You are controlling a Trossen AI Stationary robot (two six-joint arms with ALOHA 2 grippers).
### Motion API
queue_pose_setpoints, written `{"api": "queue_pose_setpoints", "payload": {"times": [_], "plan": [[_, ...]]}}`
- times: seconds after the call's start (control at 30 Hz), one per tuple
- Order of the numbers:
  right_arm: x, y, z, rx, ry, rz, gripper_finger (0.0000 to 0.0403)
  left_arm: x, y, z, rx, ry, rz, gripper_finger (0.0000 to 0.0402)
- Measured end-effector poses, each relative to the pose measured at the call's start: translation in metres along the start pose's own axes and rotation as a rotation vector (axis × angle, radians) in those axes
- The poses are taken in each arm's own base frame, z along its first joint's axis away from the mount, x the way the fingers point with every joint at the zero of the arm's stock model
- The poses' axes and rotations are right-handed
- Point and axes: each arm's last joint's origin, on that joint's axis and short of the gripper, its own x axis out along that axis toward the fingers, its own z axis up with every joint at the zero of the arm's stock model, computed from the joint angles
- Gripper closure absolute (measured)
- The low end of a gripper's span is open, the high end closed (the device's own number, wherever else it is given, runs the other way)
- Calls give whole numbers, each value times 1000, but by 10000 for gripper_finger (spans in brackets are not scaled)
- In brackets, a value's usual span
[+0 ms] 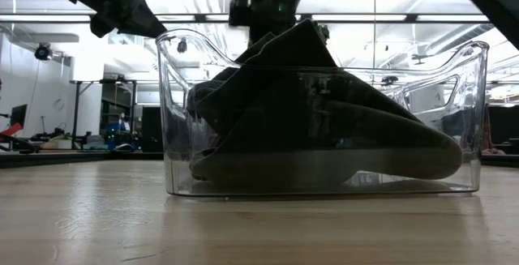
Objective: Pick & Place hat
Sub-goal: Put the dark red cap into the top transparent bin, then return to Home Position
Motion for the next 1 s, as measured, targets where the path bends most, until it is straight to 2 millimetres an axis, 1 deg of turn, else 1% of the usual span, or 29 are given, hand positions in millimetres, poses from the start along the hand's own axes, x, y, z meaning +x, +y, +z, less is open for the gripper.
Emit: {"api": "queue_pose_setpoints", "payload": {"times": [0.1, 0.2, 0.27, 0.33, 0.43, 0.53, 0.67, 0.77, 0.9, 1.0], "plan": [[-28, 8, 2, -17, -65, 4, 394, 0, 0, 0, -19, -1, 0, 344], [-65, 15, 0, -31, -160, 47, 394, -1, 1, 1, -39, -4, -1, 344], [-90, 19, -5, -48, -222, 78, 394, -2, 1, 1, -90, -7, -4, 344], [-113, 24, -14, -72, -276, 93, 394, -3, 3, 2, -111, -11, -7, 344], [-143, 31, -31, -88, -349, 91, 394, -8, 6, 2, -75, 1, -51, 344], [-164, 37, -53, -96, -422, 59, 394, -16, 9, 5, -44, 7, -159, 344], [-181, 46, -89, -99, -501, 19, 394, -28, 16, 10, -14, -30, -275, 344], [-187, 56, -119, -91, -538, 4, 394, -37, 22, 14, 1, -70, -313, 344], [-188, 71, -157, -91, -583, -7, 394, -44, 27, 15, 37, -101, -363, 344], [-185, 79, -182, -38, -643, -6, 394, -46, 28, 15, 57, -102, -407, 344]]}}
